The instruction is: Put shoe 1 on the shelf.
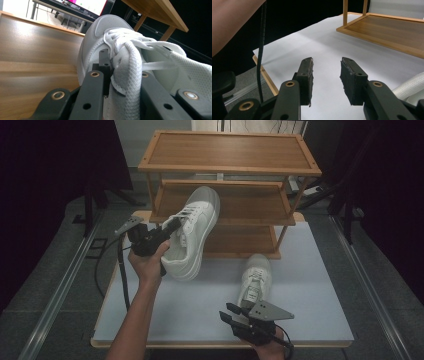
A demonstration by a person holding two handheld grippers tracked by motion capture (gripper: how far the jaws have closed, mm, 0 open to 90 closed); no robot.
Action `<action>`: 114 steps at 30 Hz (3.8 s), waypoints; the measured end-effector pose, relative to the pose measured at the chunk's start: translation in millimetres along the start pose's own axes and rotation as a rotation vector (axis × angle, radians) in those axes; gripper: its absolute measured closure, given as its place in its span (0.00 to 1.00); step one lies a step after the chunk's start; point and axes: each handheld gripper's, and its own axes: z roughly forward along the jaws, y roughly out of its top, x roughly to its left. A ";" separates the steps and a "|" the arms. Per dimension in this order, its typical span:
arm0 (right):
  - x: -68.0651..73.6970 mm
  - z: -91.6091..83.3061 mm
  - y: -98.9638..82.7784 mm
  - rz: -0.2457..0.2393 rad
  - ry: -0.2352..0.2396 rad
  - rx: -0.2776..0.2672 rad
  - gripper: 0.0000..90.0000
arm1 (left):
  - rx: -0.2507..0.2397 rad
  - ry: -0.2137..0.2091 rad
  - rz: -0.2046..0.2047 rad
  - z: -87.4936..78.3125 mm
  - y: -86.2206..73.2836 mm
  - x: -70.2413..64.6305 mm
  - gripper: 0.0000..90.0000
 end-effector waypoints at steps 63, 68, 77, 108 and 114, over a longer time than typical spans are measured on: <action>-4.5 0.3 -3.1 0.013 0.019 0.010 0.67 | -0.018 0.183 -0.050 95.0 38.7 20.7 0.90; -3.7 0.5 -3.6 0.012 0.017 0.011 0.67 | -0.019 0.166 -0.047 98.5 39.4 19.5 0.86; -2.8 -0.2 -4.2 0.011 0.017 0.010 0.67 | -0.005 0.080 -0.079 107.0 42.5 19.3 0.66; 3.9 6.4 -7.8 0.000 0.026 0.031 0.67 | -0.017 -0.064 0.080 15.1 19.2 -12.4 0.98; 6.0 8.1 -8.6 -0.004 0.032 0.040 0.66 | 0.028 -0.113 0.105 10.1 -4.5 -25.3 1.00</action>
